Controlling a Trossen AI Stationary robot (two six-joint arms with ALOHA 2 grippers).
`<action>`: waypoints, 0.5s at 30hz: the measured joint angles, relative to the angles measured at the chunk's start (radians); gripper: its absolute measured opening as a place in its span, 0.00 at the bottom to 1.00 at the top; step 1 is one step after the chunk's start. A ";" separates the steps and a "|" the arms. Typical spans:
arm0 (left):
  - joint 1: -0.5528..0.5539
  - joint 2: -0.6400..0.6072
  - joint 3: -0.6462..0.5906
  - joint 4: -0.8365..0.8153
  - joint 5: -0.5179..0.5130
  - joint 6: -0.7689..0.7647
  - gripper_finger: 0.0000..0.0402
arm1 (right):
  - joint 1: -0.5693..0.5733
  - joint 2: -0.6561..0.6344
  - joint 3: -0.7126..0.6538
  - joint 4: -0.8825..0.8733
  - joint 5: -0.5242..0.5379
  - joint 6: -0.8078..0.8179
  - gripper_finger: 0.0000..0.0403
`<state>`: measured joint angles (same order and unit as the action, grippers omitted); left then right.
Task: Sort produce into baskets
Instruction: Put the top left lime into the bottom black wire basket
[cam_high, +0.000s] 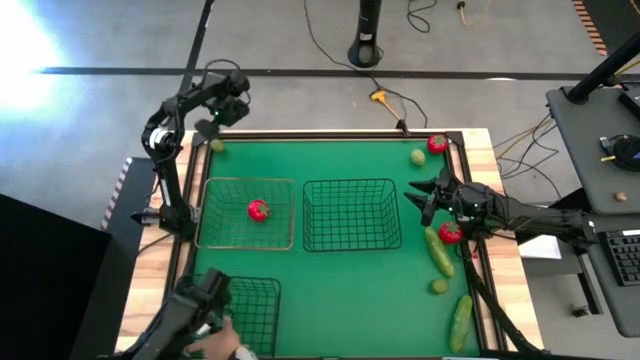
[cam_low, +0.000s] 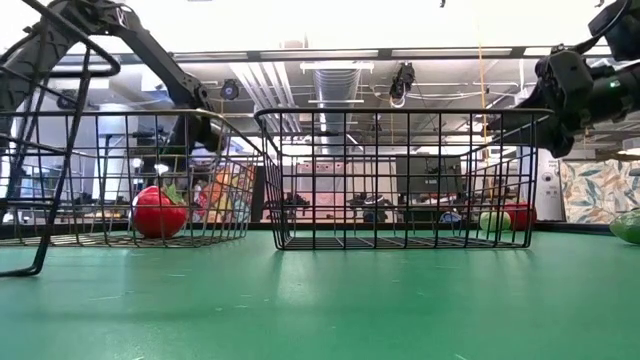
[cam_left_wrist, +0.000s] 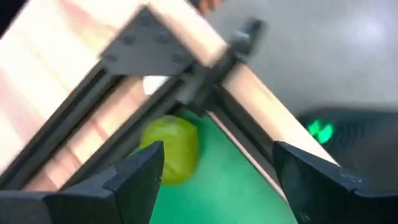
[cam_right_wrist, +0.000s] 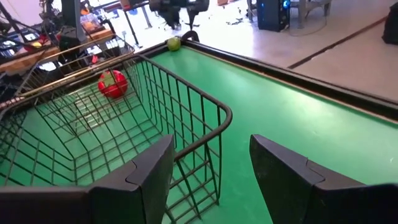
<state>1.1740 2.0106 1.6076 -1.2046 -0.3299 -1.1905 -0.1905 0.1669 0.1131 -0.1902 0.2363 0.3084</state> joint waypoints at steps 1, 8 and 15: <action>0.000 0.000 0.010 -0.007 0.034 0.039 0.70 | 0.000 0.000 0.000 -0.004 0.000 0.013 0.50; 0.001 0.000 0.015 -0.061 0.162 0.242 0.70 | 0.000 0.000 0.000 -0.081 -0.008 0.071 0.50; -0.020 0.001 0.064 -0.163 0.285 0.462 0.70 | 0.000 0.000 0.000 -0.095 -0.008 0.085 0.50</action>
<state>1.1535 2.0113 1.6717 -1.3679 -0.0446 -0.7285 -0.1905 0.1669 0.1134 -0.2852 0.2283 0.3939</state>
